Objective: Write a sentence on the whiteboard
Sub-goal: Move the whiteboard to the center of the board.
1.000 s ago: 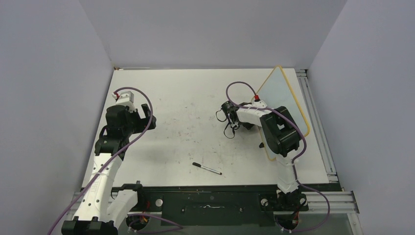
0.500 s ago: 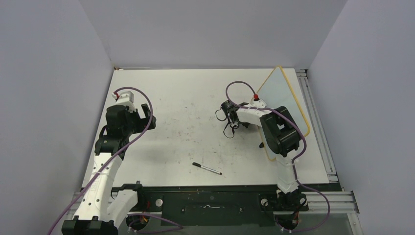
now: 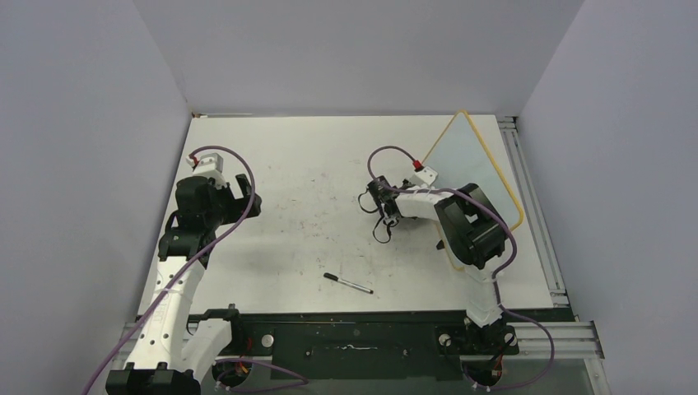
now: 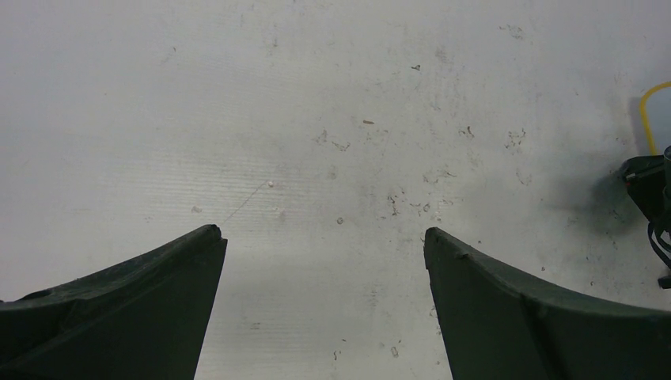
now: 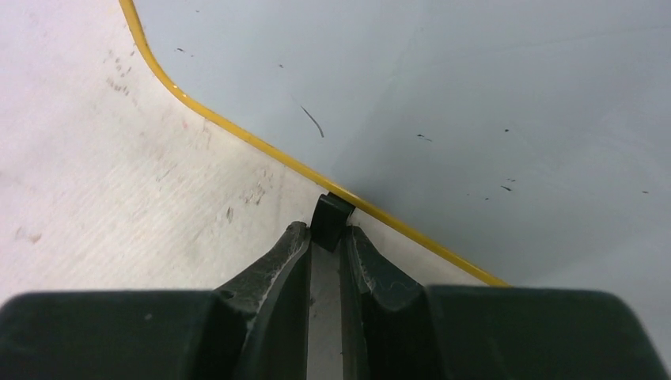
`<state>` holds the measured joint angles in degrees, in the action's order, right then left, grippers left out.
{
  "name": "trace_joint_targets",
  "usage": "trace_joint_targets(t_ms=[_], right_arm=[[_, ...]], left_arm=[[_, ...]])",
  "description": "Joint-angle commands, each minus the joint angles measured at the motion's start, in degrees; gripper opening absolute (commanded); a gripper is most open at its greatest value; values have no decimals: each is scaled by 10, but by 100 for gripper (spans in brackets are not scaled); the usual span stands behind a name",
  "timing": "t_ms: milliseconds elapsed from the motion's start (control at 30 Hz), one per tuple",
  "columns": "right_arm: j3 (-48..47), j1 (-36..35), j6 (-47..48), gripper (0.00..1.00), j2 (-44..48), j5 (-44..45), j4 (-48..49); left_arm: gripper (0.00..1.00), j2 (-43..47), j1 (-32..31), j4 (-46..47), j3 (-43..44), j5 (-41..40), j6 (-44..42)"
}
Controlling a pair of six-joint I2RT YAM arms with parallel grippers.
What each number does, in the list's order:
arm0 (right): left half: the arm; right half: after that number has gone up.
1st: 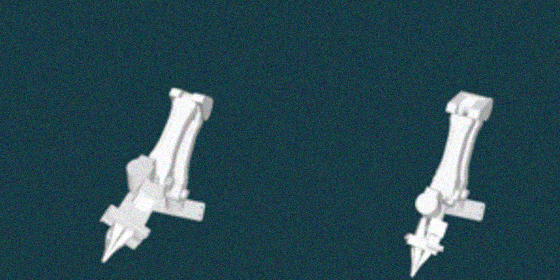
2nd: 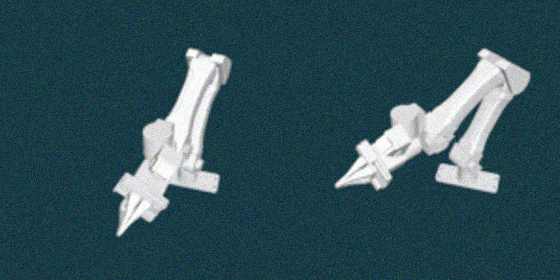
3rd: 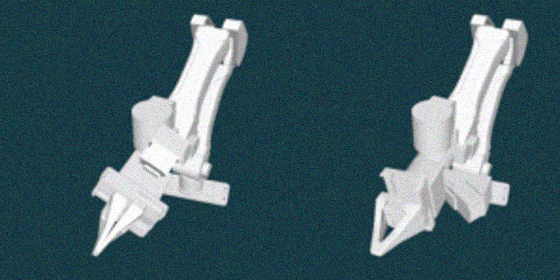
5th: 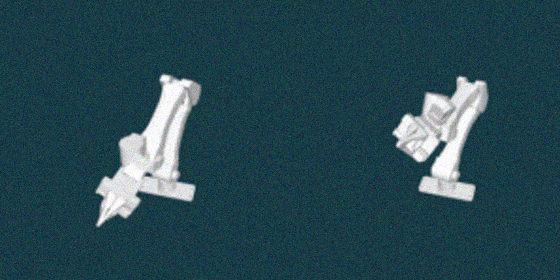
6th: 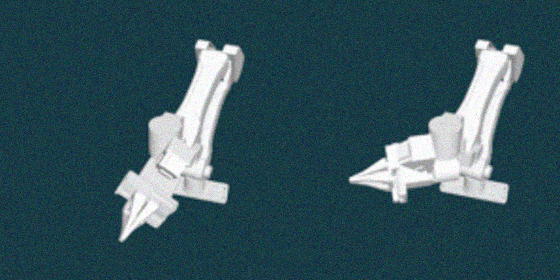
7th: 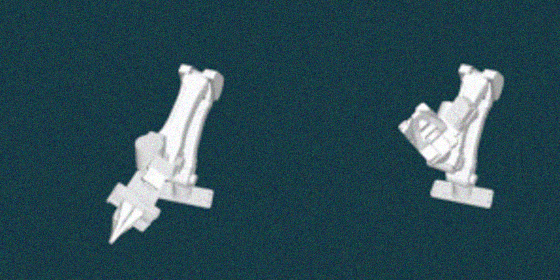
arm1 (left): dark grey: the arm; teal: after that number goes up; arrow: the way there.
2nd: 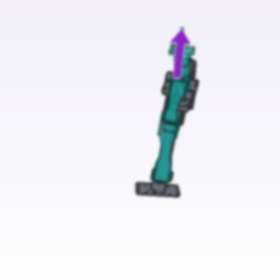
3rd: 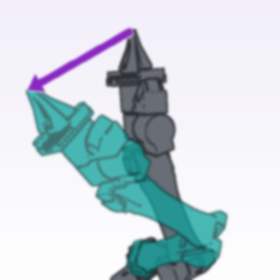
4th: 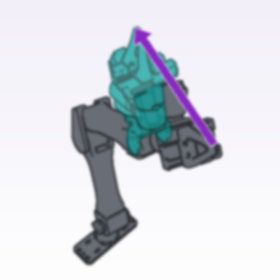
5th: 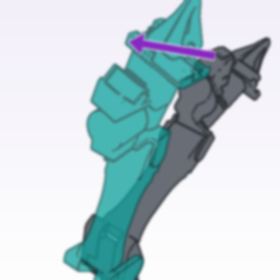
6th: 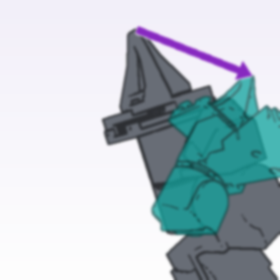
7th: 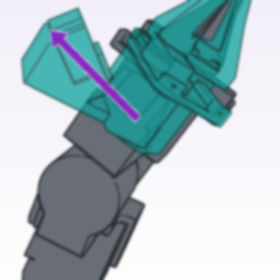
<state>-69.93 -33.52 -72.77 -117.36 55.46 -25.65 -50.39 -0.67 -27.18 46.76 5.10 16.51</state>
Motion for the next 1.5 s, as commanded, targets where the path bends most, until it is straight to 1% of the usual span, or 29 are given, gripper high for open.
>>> trace_joint_targets(t_ms=[0, 167, 467, 667, 900, 1133, 1333, 1467], right_arm=[[38, -41, 84, 5, 48, -79, 61], [61, -60, 128, 5, 66, -104, 103], [103, -107, 219, 5, 90, -157, 208], [115, -153, 267, 5, 93, -171, 267], [121, -209, 325, 5, 91, -212, 335], [133, -248, 397, 5, 83, -268, 421], [159, -263, 450, 5, 88, -330, 485], [172, -268, 483, 5, 89, -387, 514]], left_arm=[[96, 3, 4, 29, 18, 22, 0], [96, 7, 4, 37, 14, 24, -1], [96, 4, 4, 42, 10, 23, -4], [96, 4, 3, 45, 9, 19, -6], [96, 6, 4, 49, 6, 17, -6], [96, 14, 3, 52, 2, 4, -9], [96, 15, 3, 53, 1, -1, -10], [96, 18, 3, 55, 1, -4, -10]])
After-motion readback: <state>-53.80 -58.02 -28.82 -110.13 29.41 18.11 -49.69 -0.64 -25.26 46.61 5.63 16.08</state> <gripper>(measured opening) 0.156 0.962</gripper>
